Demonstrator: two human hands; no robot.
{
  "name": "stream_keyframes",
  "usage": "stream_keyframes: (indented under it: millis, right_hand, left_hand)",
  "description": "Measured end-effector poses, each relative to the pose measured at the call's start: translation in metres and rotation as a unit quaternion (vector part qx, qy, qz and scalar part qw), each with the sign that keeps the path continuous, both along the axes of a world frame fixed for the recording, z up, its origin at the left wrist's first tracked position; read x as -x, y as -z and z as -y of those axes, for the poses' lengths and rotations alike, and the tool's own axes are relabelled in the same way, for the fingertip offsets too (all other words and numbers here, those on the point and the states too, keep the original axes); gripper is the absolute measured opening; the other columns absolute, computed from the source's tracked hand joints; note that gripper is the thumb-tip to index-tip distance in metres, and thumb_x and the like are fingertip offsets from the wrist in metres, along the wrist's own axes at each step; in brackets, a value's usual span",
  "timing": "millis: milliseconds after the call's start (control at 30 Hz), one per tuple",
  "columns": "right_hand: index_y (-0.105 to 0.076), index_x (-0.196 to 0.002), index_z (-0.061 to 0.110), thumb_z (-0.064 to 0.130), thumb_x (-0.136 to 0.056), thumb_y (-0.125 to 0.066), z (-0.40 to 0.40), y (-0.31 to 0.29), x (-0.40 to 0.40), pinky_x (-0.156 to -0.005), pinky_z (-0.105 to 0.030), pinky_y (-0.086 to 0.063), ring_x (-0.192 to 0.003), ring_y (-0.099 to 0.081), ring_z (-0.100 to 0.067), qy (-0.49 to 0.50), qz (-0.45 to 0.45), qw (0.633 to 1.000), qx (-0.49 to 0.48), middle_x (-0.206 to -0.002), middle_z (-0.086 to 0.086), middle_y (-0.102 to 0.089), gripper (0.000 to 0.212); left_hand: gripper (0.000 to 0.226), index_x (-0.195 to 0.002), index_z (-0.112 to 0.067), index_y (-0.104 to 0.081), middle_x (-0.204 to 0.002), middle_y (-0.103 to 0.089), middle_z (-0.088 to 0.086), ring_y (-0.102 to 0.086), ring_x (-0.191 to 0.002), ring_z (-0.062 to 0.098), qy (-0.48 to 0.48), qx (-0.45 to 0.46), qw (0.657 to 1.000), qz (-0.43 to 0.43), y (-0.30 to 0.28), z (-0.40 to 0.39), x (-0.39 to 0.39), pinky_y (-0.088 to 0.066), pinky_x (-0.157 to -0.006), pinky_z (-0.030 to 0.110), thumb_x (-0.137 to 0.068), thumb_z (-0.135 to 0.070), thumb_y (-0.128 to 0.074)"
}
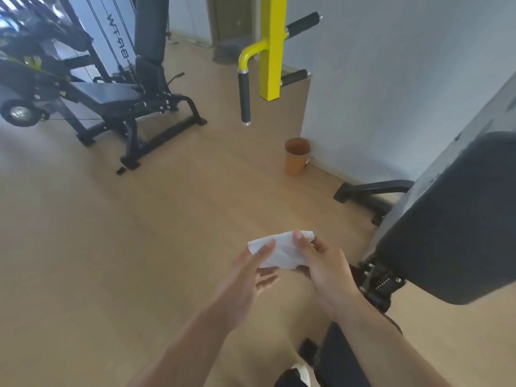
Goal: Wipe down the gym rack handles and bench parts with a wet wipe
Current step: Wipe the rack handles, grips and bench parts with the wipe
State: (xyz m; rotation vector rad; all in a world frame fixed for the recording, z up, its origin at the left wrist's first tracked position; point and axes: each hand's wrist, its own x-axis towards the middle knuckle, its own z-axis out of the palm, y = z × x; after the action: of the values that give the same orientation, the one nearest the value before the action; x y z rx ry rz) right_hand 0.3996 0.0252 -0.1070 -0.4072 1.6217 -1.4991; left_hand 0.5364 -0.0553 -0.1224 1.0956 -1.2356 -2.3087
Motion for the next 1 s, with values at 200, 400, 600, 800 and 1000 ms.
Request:
stream_keyframes:
  millis: [200,400,600,800,1000]
  right_hand:
    - [-0.073,-0.091,0.013,0.03,-0.097,-0.062,0.085,0.005,0.007,-0.077,-0.034,-0.059,-0.082,-0.073,-0.017,0.042,0.078,0.996,-0.013,-0.081,0.001,-0.078,0.021]
    - [-0.07,-0.096,0.006,0.03,-0.097,-0.062,0.186,0.004,0.05,-0.073,-0.036,-0.057,-0.076,-0.072,-0.02,0.069,0.177,0.982,0.012,-0.078,-0.005,-0.076,0.025]
    - [-0.071,-0.1,0.011,0.033,-0.094,-0.067,0.292,-0.01,0.129,-0.079,-0.041,-0.06,-0.087,-0.073,-0.02,0.179,0.157,0.97,0.044,-0.094,-0.007,-0.077,0.023]
    - [-0.07,-0.09,0.018,0.037,-0.093,-0.065,0.387,-0.03,0.161,-0.071,-0.025,-0.048,-0.081,-0.063,-0.014,0.254,-0.034,0.965,0.061,-0.084,0.007,-0.07,0.02]
    - [-0.074,-0.097,0.01,0.029,-0.099,-0.061,0.432,-0.023,0.128,-0.067,-0.007,-0.043,-0.077,-0.058,0.005,0.198,-0.118,0.966,0.117,-0.081,0.007,-0.069,0.023]
  left_hand:
    - [0.025,-0.117,-0.01,-0.068,-0.094,-0.074,0.001,-0.071,-0.086,0.012,-0.071,0.014,0.997,0.02,0.014,0.079,0.005,-0.054,-0.096,0.036,-0.092,-0.014,-0.07]
    - [0.017,-0.109,-0.013,-0.071,-0.099,-0.075,0.006,-0.07,-0.089,0.016,-0.089,0.061,0.992,0.059,0.011,0.186,0.048,-0.054,-0.09,0.035,-0.095,-0.021,-0.066]
    - [0.01,-0.101,-0.015,-0.072,-0.09,-0.076,0.0,-0.065,-0.085,0.017,-0.127,0.13,0.978,0.103,-0.005,0.297,0.111,-0.05,-0.076,0.026,-0.095,-0.02,-0.066]
    - [0.017,-0.11,-0.028,-0.071,-0.105,-0.074,-0.013,-0.067,-0.097,0.002,-0.127,0.253,0.955,0.089,-0.034,0.381,0.158,-0.051,-0.092,0.026,-0.093,-0.027,-0.07]
    - [0.016,-0.109,-0.03,-0.073,-0.107,-0.075,-0.018,-0.068,-0.104,-0.004,-0.045,0.325,0.945,0.005,-0.064,0.448,0.188,-0.048,-0.088,0.016,-0.096,-0.023,-0.066]
